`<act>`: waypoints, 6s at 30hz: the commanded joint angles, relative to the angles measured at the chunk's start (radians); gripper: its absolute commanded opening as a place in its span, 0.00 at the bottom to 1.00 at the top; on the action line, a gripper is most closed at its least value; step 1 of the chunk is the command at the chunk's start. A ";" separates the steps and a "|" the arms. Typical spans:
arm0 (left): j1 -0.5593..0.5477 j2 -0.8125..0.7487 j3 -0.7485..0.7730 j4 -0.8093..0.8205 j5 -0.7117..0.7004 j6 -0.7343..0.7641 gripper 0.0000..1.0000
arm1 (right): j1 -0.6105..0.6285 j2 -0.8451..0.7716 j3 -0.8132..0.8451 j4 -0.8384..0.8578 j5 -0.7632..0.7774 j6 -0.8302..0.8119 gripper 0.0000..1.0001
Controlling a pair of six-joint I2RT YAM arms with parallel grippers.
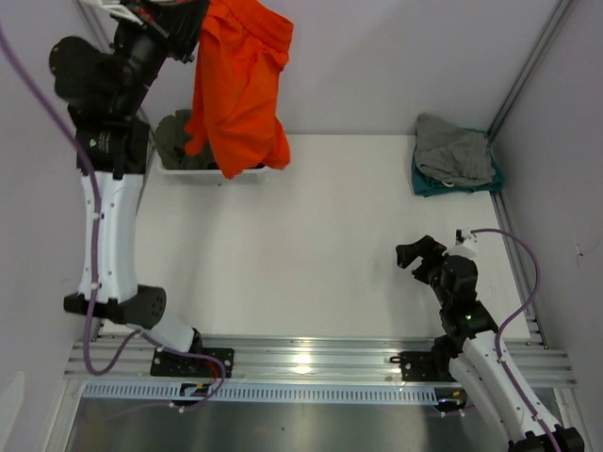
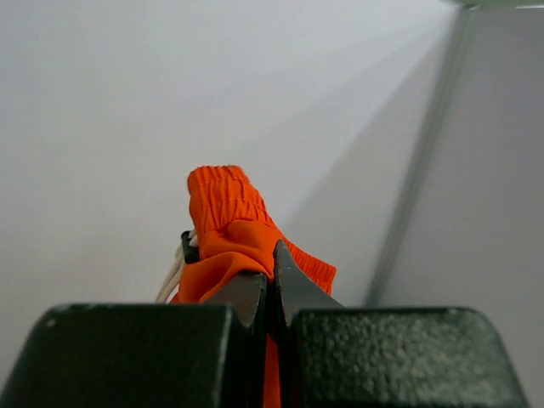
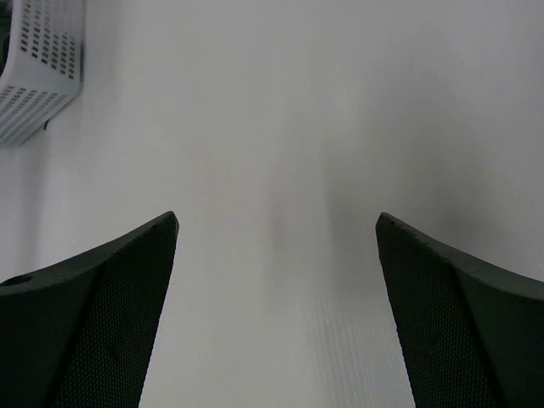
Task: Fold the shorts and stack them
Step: Move the shorts to the center of the board, then flatten the shorts out
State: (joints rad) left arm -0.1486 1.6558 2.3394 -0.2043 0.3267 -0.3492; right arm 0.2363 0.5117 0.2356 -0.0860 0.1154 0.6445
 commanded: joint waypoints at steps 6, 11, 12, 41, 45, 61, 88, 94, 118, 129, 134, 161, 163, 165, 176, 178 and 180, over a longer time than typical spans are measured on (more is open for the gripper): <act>-0.012 -0.388 -0.549 0.450 0.376 -0.404 0.00 | 0.005 -0.027 0.066 0.144 -0.235 -0.062 0.99; -0.092 -0.570 -0.888 0.562 0.410 -0.482 0.00 | 0.006 -0.015 0.162 0.126 -0.388 -0.059 0.98; -0.110 -0.591 -0.966 0.534 0.408 -0.459 0.00 | 0.006 -0.015 0.175 0.117 -0.411 -0.062 0.98; -0.155 -0.872 -1.853 0.635 0.537 -0.370 0.00 | 0.500 0.505 0.294 0.387 -0.580 -0.330 0.90; -0.155 -0.872 -1.842 0.626 0.548 -0.373 0.01 | 0.540 0.599 0.318 0.427 -0.556 -0.355 0.88; -0.155 -0.850 -1.830 0.618 0.584 -0.379 0.02 | 0.586 0.703 0.398 0.511 -0.623 -0.393 0.54; -0.154 -0.636 -1.695 0.419 0.233 -0.237 0.99 | 0.301 0.501 0.672 0.114 -0.888 -0.154 0.00; -0.152 -0.685 -1.574 0.241 0.117 -0.143 0.99 | -0.014 0.467 0.748 0.198 -1.092 0.099 0.00; -0.378 -0.861 -1.905 0.233 -0.332 -0.166 0.99 | -0.301 0.518 0.883 -0.087 -0.973 0.043 0.00; -0.203 -0.614 -1.908 0.465 -0.106 -0.379 0.99 | -0.327 0.295 0.743 -0.213 -0.890 -0.048 0.00; -0.204 -0.467 -1.898 0.635 0.047 -0.359 0.85 | -0.328 0.246 0.665 -0.221 -0.888 -0.063 0.00; -0.198 0.098 -1.775 1.186 0.123 -0.610 0.61 | -0.325 0.231 0.614 -0.167 -0.938 -0.043 0.00; -0.198 0.098 -1.770 1.186 0.114 -0.594 0.57 | -0.325 0.232 0.614 -0.169 -0.938 -0.046 0.00; -0.198 0.116 -1.753 1.191 0.126 -0.594 0.55 | -0.325 0.232 0.613 -0.167 -0.939 -0.048 0.00; -0.198 0.228 -1.664 1.270 0.103 -0.636 0.00 | -0.324 0.226 0.602 -0.143 -0.945 -0.020 0.00; -0.183 0.204 -1.645 1.246 0.107 -0.629 0.00 | -0.325 0.223 0.605 -0.144 -0.932 -0.022 0.00; -0.157 0.161 -1.637 1.217 0.113 -0.623 0.00 | -0.325 0.223 0.607 -0.140 -0.906 -0.020 0.00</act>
State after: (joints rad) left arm -0.3435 1.8812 0.6579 0.9760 0.4480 -0.9882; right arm -0.0875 0.7513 0.8318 -0.2707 -0.8066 0.6144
